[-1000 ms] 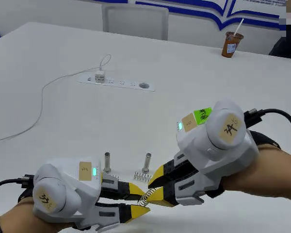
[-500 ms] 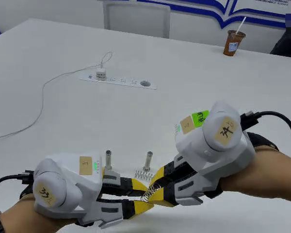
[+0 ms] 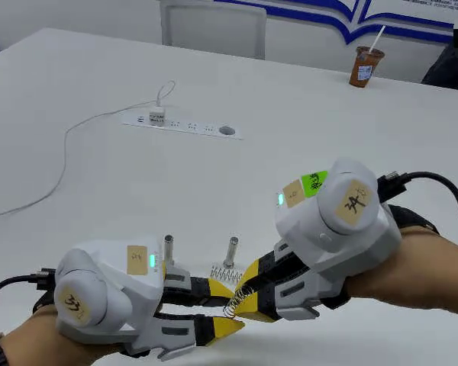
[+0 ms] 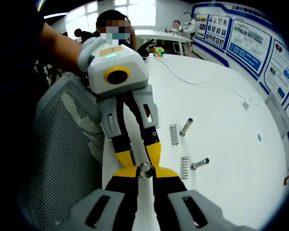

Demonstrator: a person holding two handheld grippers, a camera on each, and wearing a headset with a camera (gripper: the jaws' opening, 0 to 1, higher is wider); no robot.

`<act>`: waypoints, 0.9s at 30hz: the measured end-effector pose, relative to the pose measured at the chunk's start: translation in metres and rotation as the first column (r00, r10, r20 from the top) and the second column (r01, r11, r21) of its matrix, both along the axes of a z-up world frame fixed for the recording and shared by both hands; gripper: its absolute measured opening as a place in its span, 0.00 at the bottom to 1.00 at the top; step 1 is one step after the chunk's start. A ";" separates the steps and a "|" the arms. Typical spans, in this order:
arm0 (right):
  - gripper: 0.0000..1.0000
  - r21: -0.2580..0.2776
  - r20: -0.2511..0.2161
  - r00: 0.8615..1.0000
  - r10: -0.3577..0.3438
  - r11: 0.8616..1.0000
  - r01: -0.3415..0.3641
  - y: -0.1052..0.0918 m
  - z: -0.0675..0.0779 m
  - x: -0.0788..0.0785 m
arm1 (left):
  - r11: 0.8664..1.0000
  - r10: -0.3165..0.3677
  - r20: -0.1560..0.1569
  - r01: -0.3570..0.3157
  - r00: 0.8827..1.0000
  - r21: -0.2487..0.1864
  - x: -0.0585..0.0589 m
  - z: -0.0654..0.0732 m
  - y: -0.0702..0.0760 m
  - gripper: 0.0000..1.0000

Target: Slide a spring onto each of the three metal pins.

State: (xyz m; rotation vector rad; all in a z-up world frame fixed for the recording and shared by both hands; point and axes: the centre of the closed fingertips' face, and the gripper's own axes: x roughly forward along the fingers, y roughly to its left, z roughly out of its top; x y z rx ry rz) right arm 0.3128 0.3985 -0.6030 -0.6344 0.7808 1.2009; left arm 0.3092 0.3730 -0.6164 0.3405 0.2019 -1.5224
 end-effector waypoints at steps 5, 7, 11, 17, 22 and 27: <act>0.12 0.003 0.006 1.000 -0.011 1.000 0.011 -0.004 0.004 0.003 | 1.000 0.010 -0.007 -0.010 1.000 -0.001 0.001 0.000 0.000 0.21; 0.12 0.000 0.007 1.000 -0.015 1.000 0.015 -0.006 0.004 0.003 | 1.000 0.015 -0.011 -0.015 1.000 -0.001 0.003 0.000 0.001 0.23; 0.12 -0.004 0.009 1.000 -0.023 1.000 0.023 -0.010 0.005 0.004 | 1.000 0.031 -0.019 -0.031 0.999 -0.003 0.005 0.000 0.004 0.25; 0.12 -0.016 0.014 0.999 -0.049 0.999 0.049 -0.024 0.007 0.008 | 0.998 0.066 -0.035 -0.066 0.997 -0.004 0.009 0.000 0.015 0.29; 0.12 -0.020 0.026 0.996 -0.081 0.997 0.081 -0.037 0.013 0.015 | 0.995 0.103 -0.049 -0.103 0.993 -0.004 0.014 -0.002 0.026 0.32; 0.12 -0.024 0.035 0.993 -0.113 0.993 0.114 -0.050 0.018 0.021 | 0.990 0.139 -0.063 -0.139 0.988 -0.002 0.018 -0.005 0.036 0.35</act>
